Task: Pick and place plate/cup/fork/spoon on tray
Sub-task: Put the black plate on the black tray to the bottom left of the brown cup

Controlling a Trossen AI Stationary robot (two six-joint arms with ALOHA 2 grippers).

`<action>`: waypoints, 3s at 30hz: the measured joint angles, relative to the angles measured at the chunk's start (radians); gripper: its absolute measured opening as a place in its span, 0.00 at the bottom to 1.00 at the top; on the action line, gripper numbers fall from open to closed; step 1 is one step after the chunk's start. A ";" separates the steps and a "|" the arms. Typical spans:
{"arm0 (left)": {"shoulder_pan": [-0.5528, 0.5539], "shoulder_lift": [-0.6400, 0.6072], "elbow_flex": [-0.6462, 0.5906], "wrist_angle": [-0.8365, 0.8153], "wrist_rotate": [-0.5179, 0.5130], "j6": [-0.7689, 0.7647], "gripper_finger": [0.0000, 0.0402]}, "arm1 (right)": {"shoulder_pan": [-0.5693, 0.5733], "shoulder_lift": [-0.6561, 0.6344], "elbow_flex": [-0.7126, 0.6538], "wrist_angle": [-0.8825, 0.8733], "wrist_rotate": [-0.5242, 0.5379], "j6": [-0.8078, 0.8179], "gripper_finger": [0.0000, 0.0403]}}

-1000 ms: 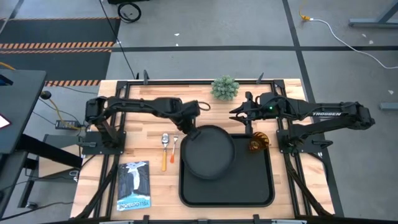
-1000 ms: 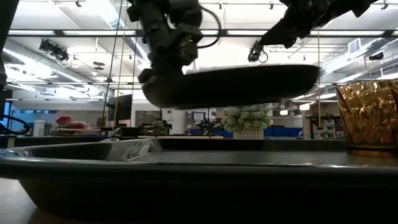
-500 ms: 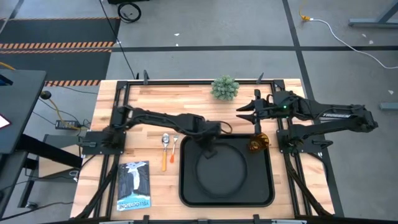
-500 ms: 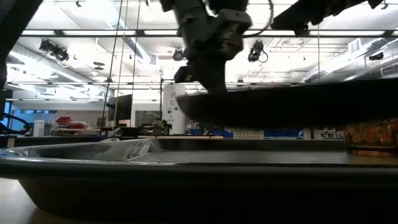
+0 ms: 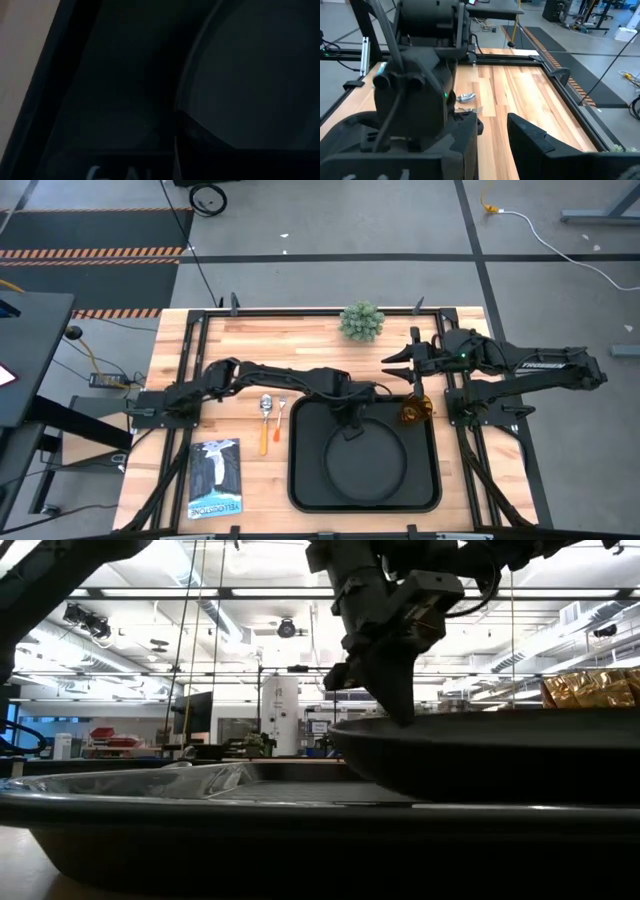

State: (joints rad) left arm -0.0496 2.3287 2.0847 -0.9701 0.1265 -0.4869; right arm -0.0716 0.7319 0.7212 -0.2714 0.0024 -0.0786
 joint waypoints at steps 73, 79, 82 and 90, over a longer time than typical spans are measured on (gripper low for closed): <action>-0.238 0.035 0.002 -0.115 0.037 0.311 0.23 | 0.064 -0.029 -0.046 0.076 0.119 -0.003 0.28; -0.255 0.063 0.002 -0.061 0.032 0.314 0.18 | 0.064 -0.032 -0.046 0.086 0.115 -0.001 0.28; -0.253 0.064 0.002 -0.035 0.012 0.311 0.16 | 0.065 -0.034 -0.046 0.089 0.108 0.004 0.28; -0.250 0.076 0.002 0.016 0.002 0.315 0.14 | 0.077 -0.034 -0.046 0.091 0.106 0.006 0.28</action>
State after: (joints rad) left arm -0.2996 2.4048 2.0869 -0.9544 0.1285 -0.1719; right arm 0.0055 0.6975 0.6750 -0.1802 0.1081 -0.0730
